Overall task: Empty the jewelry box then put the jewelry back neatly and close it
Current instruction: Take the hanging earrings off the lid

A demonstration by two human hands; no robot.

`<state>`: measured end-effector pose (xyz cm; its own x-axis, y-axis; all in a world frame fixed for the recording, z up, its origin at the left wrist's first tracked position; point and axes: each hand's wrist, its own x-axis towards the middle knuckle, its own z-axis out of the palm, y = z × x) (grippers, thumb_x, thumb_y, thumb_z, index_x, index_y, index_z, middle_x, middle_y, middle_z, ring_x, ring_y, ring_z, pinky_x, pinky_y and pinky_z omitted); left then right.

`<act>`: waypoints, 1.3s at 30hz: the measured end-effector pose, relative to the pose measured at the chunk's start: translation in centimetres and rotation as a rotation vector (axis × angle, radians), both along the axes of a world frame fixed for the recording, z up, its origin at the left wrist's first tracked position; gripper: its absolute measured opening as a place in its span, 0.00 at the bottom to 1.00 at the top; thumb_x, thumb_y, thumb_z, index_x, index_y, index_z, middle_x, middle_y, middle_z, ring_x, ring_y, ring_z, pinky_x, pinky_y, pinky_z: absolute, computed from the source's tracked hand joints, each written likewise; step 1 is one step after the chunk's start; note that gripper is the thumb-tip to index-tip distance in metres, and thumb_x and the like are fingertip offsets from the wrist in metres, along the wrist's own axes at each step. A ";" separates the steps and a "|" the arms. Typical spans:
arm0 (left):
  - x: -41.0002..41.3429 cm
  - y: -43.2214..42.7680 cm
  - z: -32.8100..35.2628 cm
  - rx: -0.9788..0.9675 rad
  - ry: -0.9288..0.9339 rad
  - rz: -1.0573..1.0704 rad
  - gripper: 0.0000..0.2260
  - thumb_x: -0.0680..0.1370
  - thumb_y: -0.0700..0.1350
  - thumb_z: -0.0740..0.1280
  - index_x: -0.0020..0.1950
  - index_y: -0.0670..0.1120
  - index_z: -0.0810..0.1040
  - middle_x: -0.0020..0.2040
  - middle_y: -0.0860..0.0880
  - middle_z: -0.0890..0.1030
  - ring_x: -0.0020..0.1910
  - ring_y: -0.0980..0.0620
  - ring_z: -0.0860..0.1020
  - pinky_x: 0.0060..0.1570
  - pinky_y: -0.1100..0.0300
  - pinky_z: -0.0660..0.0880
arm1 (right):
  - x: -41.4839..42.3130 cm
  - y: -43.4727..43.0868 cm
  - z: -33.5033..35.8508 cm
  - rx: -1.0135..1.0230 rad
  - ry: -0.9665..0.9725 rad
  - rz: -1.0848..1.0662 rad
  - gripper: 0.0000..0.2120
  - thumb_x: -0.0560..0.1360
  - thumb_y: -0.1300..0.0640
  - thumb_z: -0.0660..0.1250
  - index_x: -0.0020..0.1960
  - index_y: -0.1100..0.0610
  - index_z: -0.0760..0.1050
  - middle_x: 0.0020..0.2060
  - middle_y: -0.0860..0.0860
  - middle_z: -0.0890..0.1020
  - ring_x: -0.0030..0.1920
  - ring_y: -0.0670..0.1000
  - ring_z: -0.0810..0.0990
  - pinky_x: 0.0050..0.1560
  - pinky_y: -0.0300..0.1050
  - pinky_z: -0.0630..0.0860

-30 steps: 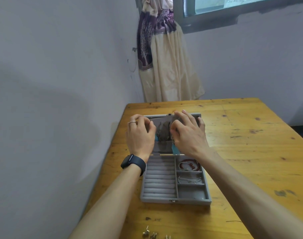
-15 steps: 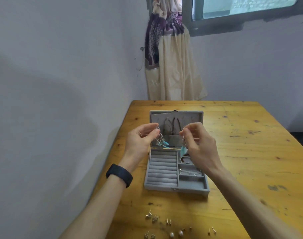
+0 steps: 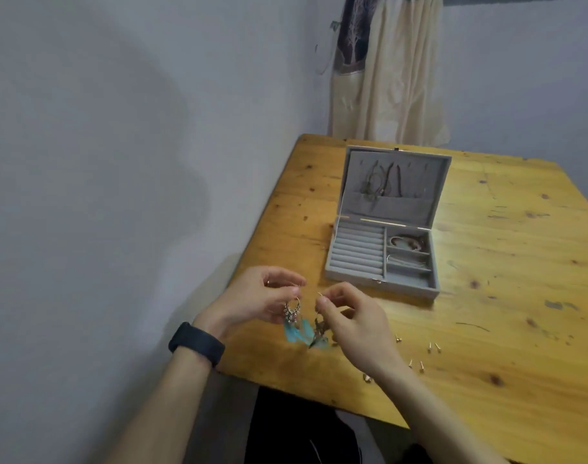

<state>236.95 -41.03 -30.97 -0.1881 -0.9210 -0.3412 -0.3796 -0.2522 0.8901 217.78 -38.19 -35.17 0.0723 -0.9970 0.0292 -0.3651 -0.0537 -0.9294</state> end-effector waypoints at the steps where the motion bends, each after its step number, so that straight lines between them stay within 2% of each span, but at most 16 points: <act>1: 0.9 0.6 -0.3 0.058 -0.019 -0.032 0.07 0.78 0.44 0.71 0.56 0.51 0.83 0.51 0.53 0.84 0.45 0.50 0.85 0.43 0.56 0.82 | 0.8 0.6 -0.6 0.020 0.016 0.001 0.06 0.77 0.48 0.69 0.42 0.47 0.77 0.38 0.43 0.83 0.36 0.45 0.83 0.40 0.54 0.81; 5: 3.3 1.8 -1.7 0.197 -0.073 -0.131 0.09 0.78 0.45 0.72 0.57 0.50 0.83 0.54 0.52 0.82 0.43 0.50 0.85 0.40 0.57 0.81 | 3.0 2.2 -2.3 0.085 0.115 0.003 0.04 0.75 0.44 0.67 0.44 0.43 0.77 0.38 0.42 0.83 0.38 0.44 0.83 0.42 0.53 0.81; 7: 3.5 1.4 -2.9 0.125 -0.141 -0.101 0.08 0.78 0.46 0.72 0.57 0.50 0.83 0.52 0.53 0.83 0.42 0.55 0.84 0.40 0.59 0.81 | 3.8 1.9 -2.2 0.091 0.235 -0.021 0.06 0.76 0.43 0.66 0.44 0.44 0.77 0.36 0.41 0.82 0.40 0.42 0.82 0.41 0.44 0.78; 10: 3.6 -0.3 -4.9 -0.058 -0.281 -0.064 0.07 0.76 0.48 0.73 0.54 0.52 0.84 0.50 0.55 0.85 0.50 0.59 0.82 0.51 0.60 0.80 | 4.7 0.9 -1.5 0.098 0.379 -0.047 0.07 0.78 0.44 0.65 0.45 0.45 0.77 0.38 0.40 0.81 0.41 0.43 0.79 0.36 0.37 0.70; 15: 3.3 -2.6 -6.4 -0.200 -0.287 -0.010 0.06 0.77 0.46 0.72 0.53 0.52 0.84 0.48 0.57 0.84 0.49 0.63 0.80 0.48 0.70 0.75 | 5.4 -1.8 -1.2 0.087 0.520 -0.140 0.08 0.78 0.43 0.63 0.48 0.45 0.77 0.42 0.43 0.82 0.43 0.48 0.80 0.42 0.43 0.76; 21: 3.2 -3.7 -6.8 -0.297 -0.347 -0.006 0.07 0.77 0.50 0.71 0.55 0.54 0.84 0.51 0.59 0.83 0.51 0.64 0.79 0.51 0.67 0.75 | 5.6 -3.8 -1.6 0.024 0.707 -0.143 0.11 0.78 0.43 0.61 0.51 0.47 0.79 0.45 0.45 0.84 0.46 0.51 0.81 0.43 0.45 0.76; 26: 3.1 -4.0 -7.5 -0.361 -0.438 0.043 0.08 0.78 0.51 0.69 0.56 0.56 0.84 0.53 0.59 0.81 0.52 0.63 0.76 0.49 0.69 0.70 | 5.5 -4.4 -2.1 -0.003 0.772 -0.135 0.12 0.77 0.43 0.61 0.49 0.48 0.79 0.43 0.45 0.83 0.45 0.50 0.81 0.42 0.45 0.77; 31: 2.4 -4.2 -7.7 -0.367 -0.523 0.053 0.08 0.78 0.54 0.68 0.54 0.56 0.84 0.50 0.60 0.83 0.49 0.63 0.78 0.48 0.66 0.76 | 5.5 -4.6 -2.4 -0.030 0.799 -0.129 0.12 0.78 0.42 0.61 0.49 0.48 0.78 0.43 0.45 0.83 0.45 0.50 0.81 0.42 0.45 0.77; 35: 1.9 -4.6 -7.7 -0.353 -0.566 0.081 0.08 0.77 0.57 0.69 0.53 0.57 0.82 0.44 0.60 0.81 0.45 0.62 0.78 0.45 0.61 0.79 | 5.4 -4.7 -2.2 -0.054 0.825 -0.100 0.10 0.79 0.44 0.60 0.51 0.49 0.76 0.43 0.47 0.83 0.45 0.53 0.81 0.39 0.46 0.71; 39: 2.1 -4.3 -7.7 -0.353 -0.541 0.052 0.07 0.77 0.55 0.71 0.52 0.56 0.83 0.46 0.59 0.82 0.46 0.62 0.78 0.48 0.60 0.80 | 5.1 -4.7 -2.3 -0.104 0.821 -0.041 0.10 0.80 0.45 0.59 0.56 0.47 0.74 0.46 0.46 0.84 0.46 0.53 0.82 0.42 0.46 0.76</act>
